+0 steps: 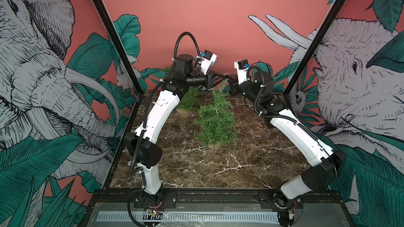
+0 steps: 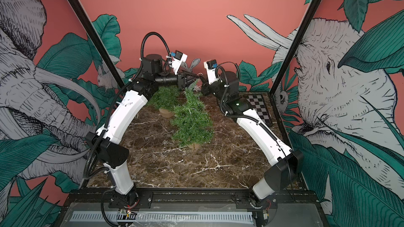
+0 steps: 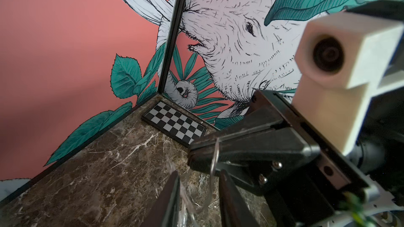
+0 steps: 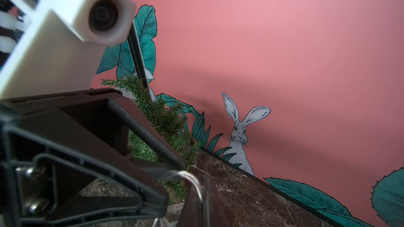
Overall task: Wrap string light around the christmas tree
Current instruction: Wrap the light string around the Christmas tree.
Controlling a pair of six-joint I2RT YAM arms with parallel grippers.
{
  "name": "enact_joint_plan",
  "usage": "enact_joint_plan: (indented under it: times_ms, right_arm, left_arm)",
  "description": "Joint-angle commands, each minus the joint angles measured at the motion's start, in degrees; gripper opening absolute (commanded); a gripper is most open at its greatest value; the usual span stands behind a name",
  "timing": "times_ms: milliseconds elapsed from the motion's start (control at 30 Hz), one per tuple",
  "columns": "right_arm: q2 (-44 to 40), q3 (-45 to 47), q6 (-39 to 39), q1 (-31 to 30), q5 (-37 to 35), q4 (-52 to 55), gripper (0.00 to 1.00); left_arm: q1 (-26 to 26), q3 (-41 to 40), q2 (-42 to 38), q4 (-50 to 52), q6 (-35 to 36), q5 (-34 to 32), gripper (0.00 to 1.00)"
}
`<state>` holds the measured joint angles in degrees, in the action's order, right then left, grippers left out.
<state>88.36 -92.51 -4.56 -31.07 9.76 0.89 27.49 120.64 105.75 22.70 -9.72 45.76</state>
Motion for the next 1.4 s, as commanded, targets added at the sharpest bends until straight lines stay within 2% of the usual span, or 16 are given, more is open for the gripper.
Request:
enact_joint_plan:
  times_ms: [0, 67, 167, 267, 400, 533, 600, 733, 800, 967, 1167, 1367]
  right_arm:
    - [-1.3, 0.9, -0.4, 0.2, 0.9, -3.3, 0.0]
    - [-1.5, 1.2, -0.2, 0.1, 1.1, -3.5, 0.0]
    - [-2.0, 2.0, 0.1, 0.2, 0.8, -3.8, 0.0]
    - [-2.9, 2.6, 1.0, 0.2, 0.2, -3.5, 0.13]
    - [-5.9, 4.1, 3.1, 0.2, -3.4, -2.4, 0.39]
    - [-10.6, 6.2, 5.1, 0.2, -8.6, -0.9, 0.6]
    - [-13.3, 7.7, 5.7, 0.2, -11.4, 0.0, 0.66]
    - [-19.9, 12.9, 4.6, 0.3, -20.1, 2.3, 0.69]
    - [-23.1, 16.2, 2.1, 0.4, -25.0, 4.0, 0.71]
    - [-29.4, 26.7, -7.0, 1.2, -31.4, 11.7, 0.72]
    - [-32.3, 39.0, -21.0, 1.7, -30.7, 20.5, 0.7]
    - [-31.3, 47.2, -42.5, 4.4, -30.6, 26.6, 0.71]
  left_arm:
    - [0.5, 1.3, -0.5, 0.6, 1.5, -1.5, 0.13]
    - [0.6, 1.2, -0.5, 0.4, 1.2, -2.5, 0.05]
    - [0.6, 1.0, -0.4, 0.1, 0.9, -2.7, 0.0]
    - [0.7, 0.9, -0.4, 0.1, 1.0, -3.2, 0.0]
    - [0.7, 0.7, -0.4, 0.0, 1.1, -4.3, 0.0]
    - [0.7, 0.7, -0.3, 0.1, 1.4, -4.0, 0.0]
    - [0.7, 0.8, -0.4, 0.2, 1.5, -4.1, 0.0]
    - [0.7, 0.8, -0.3, 0.7, 1.8, -4.4, 0.0]
    - [0.7, 0.8, -0.3, 0.9, 2.0, -4.6, 0.0]
    - [0.7, 0.8, -0.3, 2.1, 2.6, -4.9, 0.0]
    - [0.7, 0.2, -0.9, 2.8, 2.9, -5.2, 0.0]
    - [0.7, -0.5, -1.2, 2.8, 3.5, -5.1, 0.0]
